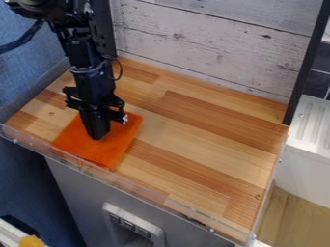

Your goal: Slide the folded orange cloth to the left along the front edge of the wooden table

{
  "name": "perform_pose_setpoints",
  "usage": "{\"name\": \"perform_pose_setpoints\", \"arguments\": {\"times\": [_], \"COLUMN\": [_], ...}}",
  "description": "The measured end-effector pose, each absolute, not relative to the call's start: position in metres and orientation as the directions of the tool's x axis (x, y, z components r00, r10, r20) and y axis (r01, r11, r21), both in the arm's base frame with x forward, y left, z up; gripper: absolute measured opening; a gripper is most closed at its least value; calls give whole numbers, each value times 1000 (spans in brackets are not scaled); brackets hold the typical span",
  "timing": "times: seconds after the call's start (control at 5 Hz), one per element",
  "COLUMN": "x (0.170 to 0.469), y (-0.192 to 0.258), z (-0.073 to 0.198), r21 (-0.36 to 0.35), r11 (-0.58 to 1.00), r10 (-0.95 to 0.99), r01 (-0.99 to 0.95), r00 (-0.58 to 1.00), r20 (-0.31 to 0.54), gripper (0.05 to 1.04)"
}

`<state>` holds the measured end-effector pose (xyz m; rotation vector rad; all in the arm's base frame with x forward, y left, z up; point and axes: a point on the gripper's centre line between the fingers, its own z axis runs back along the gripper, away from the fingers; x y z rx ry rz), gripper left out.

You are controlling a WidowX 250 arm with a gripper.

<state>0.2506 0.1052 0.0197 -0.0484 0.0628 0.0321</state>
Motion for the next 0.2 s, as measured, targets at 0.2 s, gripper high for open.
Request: {"name": "perform_pose_setpoints", "arguments": {"times": [0.2], "x": [254], "y": [109], "z": [20], "r21": [-10], "r11": [999], "r10": [51], "r01": [-52], "r00": [997], "r20": [-52], "gripper": [59]}}
